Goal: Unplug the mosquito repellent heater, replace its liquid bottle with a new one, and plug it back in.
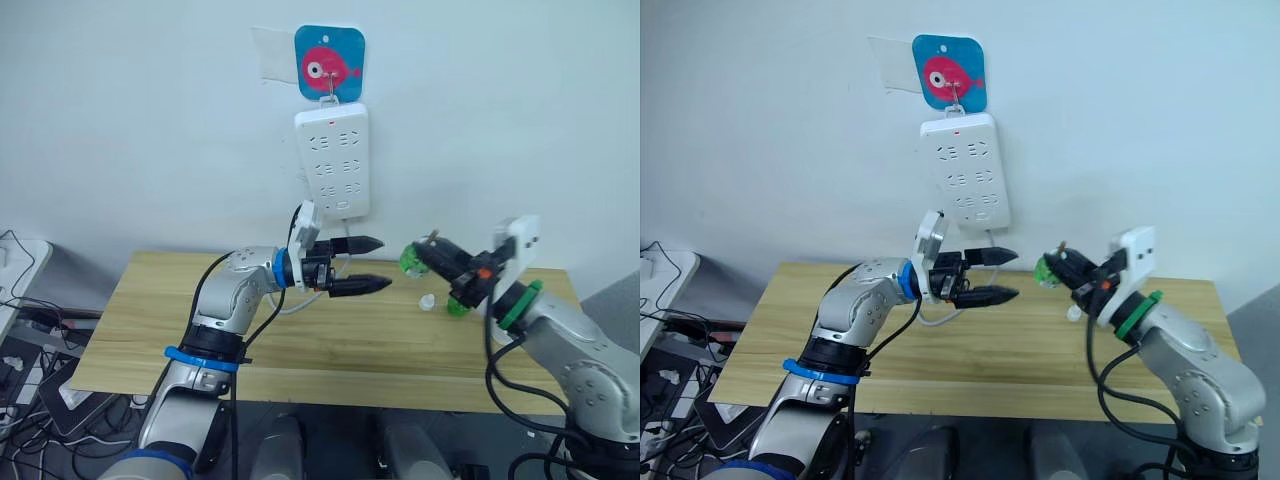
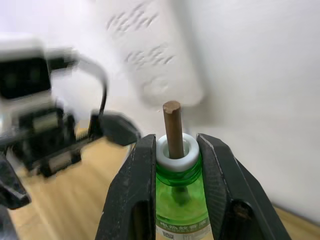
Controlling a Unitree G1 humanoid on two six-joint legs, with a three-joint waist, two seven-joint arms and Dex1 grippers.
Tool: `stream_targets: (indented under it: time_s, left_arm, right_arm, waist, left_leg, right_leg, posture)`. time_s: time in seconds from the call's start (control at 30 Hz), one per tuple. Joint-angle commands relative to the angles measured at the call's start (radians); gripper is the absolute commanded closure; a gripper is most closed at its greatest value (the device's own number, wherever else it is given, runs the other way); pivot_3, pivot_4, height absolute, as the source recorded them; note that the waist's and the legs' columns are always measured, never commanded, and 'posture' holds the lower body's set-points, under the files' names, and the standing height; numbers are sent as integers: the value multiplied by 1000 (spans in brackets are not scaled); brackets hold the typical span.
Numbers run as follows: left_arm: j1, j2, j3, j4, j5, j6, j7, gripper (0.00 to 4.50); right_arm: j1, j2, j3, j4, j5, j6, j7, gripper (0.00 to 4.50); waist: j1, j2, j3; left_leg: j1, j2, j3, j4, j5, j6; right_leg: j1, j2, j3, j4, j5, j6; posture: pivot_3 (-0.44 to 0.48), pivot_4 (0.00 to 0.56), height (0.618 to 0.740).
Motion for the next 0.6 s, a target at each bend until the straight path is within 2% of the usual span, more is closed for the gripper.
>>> stream_targets:
  time_s: [0.03,0.1,0.23,0.43,0.6]
  left_arm:
    - [-1,-45,59,-63,-122,123,80,0]
    - [-8,-84,64,-80,-162,154,109,0]
    - [-22,-165,64,-65,-143,87,168,0]
    - [0,-249,59,-83,-157,69,232,0]
    - [-10,-303,64,-81,-169,54,265,0]
  right_arm:
    - [-27,34,-91,-46,319,-16,-230,3641]
    - [-39,23,-103,-20,493,-48,-340,3641]
    - [-87,23,-104,22,691,-162,-518,3641]
    - [-69,-55,-57,12,858,-226,-578,3641]
    - [-65,-85,-22,6,900,-279,-604,3641]
  waist:
    - [-3,0,0]
    - [-6,0,0]
    - [-9,0,0]
    - [-9,0,0]
    - [-8,0,0]
  left_leg:
    - [0,0,0,0,0,0]
    - [0,0,1,0,0,0]
    - [0,0,2,0,0,0]
    - [0,0,3,-1,0,0]
    - [0,0,3,0,0,0]
  right_leg:
    - [0,0,0,0,0,0]
    - [0,0,1,0,0,0]
    - [0,0,2,0,0,0]
    - [0,0,3,-1,0,0]
    - [0,1,3,-1,0,0]
  posture:
    - [-64,158,740]
    - [-69,168,740]
    - [-73,164,740]
    - [-74,167,740]
    - [-79,173,740]
